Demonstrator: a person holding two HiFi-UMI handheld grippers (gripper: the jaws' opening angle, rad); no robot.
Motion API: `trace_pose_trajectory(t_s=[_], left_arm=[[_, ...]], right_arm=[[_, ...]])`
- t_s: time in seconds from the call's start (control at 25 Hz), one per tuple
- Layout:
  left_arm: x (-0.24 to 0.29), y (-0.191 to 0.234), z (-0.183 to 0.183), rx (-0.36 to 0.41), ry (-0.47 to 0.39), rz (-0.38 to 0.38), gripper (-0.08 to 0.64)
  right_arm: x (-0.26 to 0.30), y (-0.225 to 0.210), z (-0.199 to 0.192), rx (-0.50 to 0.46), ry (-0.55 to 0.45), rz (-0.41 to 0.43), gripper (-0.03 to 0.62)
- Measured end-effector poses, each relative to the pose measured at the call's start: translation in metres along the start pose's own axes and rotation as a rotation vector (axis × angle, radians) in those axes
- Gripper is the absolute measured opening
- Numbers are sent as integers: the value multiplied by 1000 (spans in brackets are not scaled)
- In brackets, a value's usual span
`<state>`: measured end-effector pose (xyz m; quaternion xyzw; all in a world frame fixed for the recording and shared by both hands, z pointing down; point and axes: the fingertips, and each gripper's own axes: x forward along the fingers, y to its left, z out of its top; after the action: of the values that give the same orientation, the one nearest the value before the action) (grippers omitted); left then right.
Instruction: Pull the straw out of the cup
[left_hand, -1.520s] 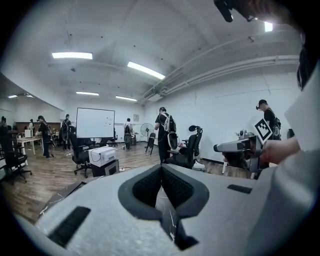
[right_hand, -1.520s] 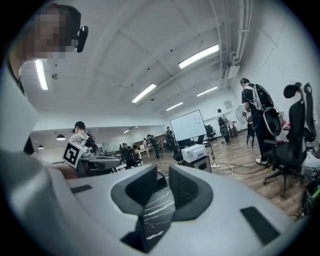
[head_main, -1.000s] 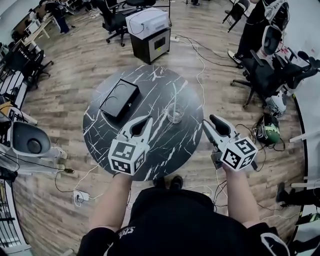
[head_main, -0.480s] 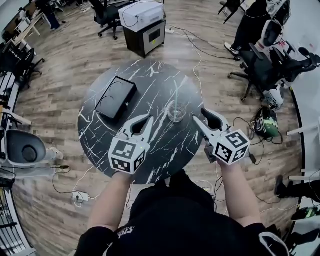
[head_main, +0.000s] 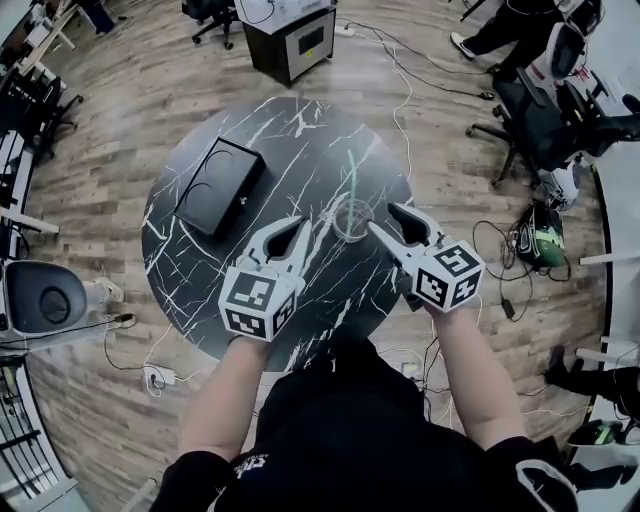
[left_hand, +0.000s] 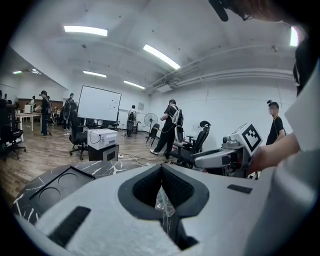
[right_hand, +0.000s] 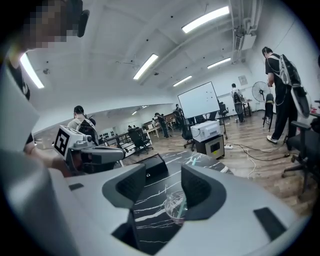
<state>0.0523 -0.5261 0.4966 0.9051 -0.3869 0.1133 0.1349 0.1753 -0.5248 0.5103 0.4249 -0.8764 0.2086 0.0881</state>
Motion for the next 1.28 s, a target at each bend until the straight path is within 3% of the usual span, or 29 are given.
trace_pose_trajectory(t_s=[0.48,0.84,1.08,1.28], left_arm=[[34,14,-39,-72,69,18,11],[34,33,-55,-110,86,51,11],[30,38,-58,-124,93,62,11],[24,44,-60,-134,93,75,11]], right_arm=[[68,-29,-50,9,153,58,258],[104,-47,-77,9,239,29,255],[118,-52,-94,-7,313,41,209],[121,-59,-98,-62,331,-4,140]])
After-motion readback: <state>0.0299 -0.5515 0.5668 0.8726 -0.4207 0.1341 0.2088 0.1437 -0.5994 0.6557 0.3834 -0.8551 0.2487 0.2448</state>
